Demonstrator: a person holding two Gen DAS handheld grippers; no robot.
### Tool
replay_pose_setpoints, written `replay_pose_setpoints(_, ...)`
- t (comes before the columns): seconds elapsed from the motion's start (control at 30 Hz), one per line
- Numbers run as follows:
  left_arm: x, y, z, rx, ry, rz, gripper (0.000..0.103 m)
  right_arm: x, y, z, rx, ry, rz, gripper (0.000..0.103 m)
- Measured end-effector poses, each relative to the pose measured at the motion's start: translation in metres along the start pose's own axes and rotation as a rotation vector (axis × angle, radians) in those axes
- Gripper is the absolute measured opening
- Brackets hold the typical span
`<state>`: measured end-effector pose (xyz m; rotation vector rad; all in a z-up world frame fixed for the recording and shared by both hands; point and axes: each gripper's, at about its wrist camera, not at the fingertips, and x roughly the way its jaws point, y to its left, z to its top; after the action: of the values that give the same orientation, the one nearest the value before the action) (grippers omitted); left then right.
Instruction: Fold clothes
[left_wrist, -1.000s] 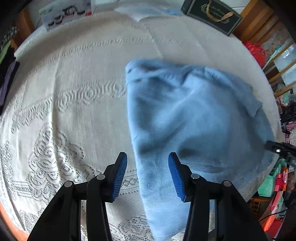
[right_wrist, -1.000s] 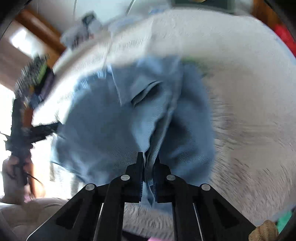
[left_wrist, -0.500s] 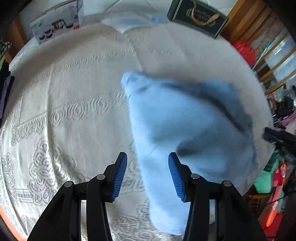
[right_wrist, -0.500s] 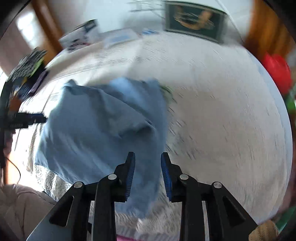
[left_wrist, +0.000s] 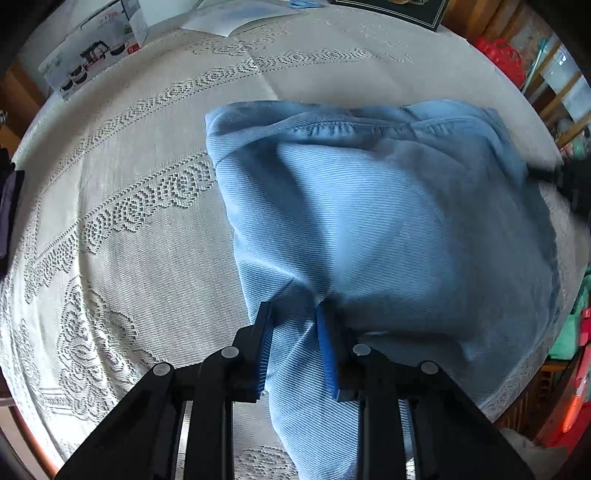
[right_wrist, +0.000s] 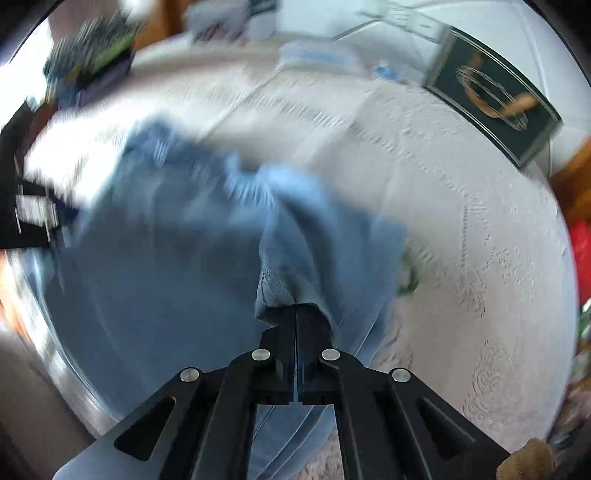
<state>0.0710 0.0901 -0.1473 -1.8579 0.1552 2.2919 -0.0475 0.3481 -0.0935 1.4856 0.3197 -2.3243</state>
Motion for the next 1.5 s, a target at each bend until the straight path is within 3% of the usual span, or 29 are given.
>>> replay_pose_setpoints(0.1, 0.005, 0.0, -0.001, -0.024, -0.003, -0.011, 0.029, -0.005, -0.057, 0.019, 0.222, -0.027, -0.063, 0.002)
replay_pose_setpoints(0.13, 0.003, 0.002, -0.004, -0.031, -0.001, -0.015, 0.031, -0.003, -0.074, 0.02, 0.285, -0.013, -0.096, 0.009)
replay_pose_setpoints(0.2, -0.002, 0.005, -0.007, -0.037, 0.002, -0.023, 0.031, -0.004, -0.099, 0.016, 0.374, 0.002, -0.127, 0.012)
replay_pose_setpoints(0.33, -0.031, 0.016, -0.005, -0.07, -0.023, -0.059, 0.032, -0.019, -0.088, 0.0, 0.402, -0.042, 0.039, 0.016)
replay_pose_setpoints(0.37, -0.039, 0.018, -0.004, -0.077, -0.038, -0.071, 0.032, -0.019, -0.083, -0.003, 0.399, -0.041, 0.067, 0.02)
replay_pose_setpoints(0.43, -0.047, 0.018, 0.006, -0.081, -0.068, -0.09, 0.032, -0.017, -0.072, -0.008, 0.397, -0.034, 0.108, 0.039)
replay_pose_setpoints(0.47, -0.052, 0.017, 0.01, -0.082, -0.084, -0.1, 0.032, -0.016, -0.067, -0.011, 0.395, -0.031, 0.128, 0.04)
replay_pose_setpoints(0.57, -0.057, 0.024, 0.024, -0.082, -0.118, -0.127, 0.032, -0.006, -0.057, -0.011, 0.385, -0.018, 0.169, 0.04)
replay_pose_setpoints(0.63, -0.019, 0.036, 0.055, -0.075, -0.08, -0.12, 0.032, 0.004, -0.049, -0.006, 0.37, 0.001, 0.204, 0.04)
replay_pose_setpoints(0.77, 0.015, 0.045, 0.079, -0.098, -0.063, -0.011, 0.032, 0.019, -0.038, -0.011, 0.335, 0.04, 0.274, 0.039)
replay_pose_setpoints(0.8, 0.013, 0.045, 0.078, -0.1, -0.062, -0.012, 0.03, 0.027, -0.04, -0.013, 0.348, 0.061, 0.263, 0.037)
replay_pose_setpoints(0.87, 0.009, 0.045, 0.074, -0.106, -0.06, -0.016, 0.03, 0.043, -0.056, -0.02, 0.41, 0.119, 0.161, 0.037)
replay_pose_setpoints(0.97, 0.003, 0.045, 0.068, -0.115, -0.058, -0.022, 0.031, 0.033, -0.077, -0.032, 0.52, 0.071, 0.158, 0.035)
replay_pose_setpoints(1.07, -0.013, 0.041, 0.058, -0.113, -0.072, -0.055, 0.035, 0.006, -0.077, -0.04, 0.506, 0.011, 0.144, 0.036)
replay_pose_setpoints(1.2, -0.036, 0.018, 0.045, -0.032, -0.11, -0.088, 0.043, -0.008, -0.055, -0.038, 0.414, -0.003, 0.205, 0.036)
replay_pose_setpoints(1.27, -0.014, 0.024, 0.066, -0.005, -0.11, -0.105, 0.043, -0.001, -0.041, -0.029, 0.354, 0.012, 0.248, 0.036)
replay_pose_setpoints(1.33, -0.011, 0.012, 0.066, 0.015, -0.105, -0.115, 0.043, 0.016, -0.029, -0.015, 0.32, 0.045, 0.283, 0.036)
replay_pose_setpoints(1.4, -0.021, 0.001, 0.05, 0.03, -0.096, -0.104, 0.043, 0.028, -0.034, -0.003, 0.342, 0.029, 0.254, 0.035)
replay_pose_setpoints(1.5, 0.007, 0.001, 0.057, 0.053, -0.074, -0.043, 0.043, 0.038, -0.044, 0.009, 0.381, -0.004, 0.2, 0.034)
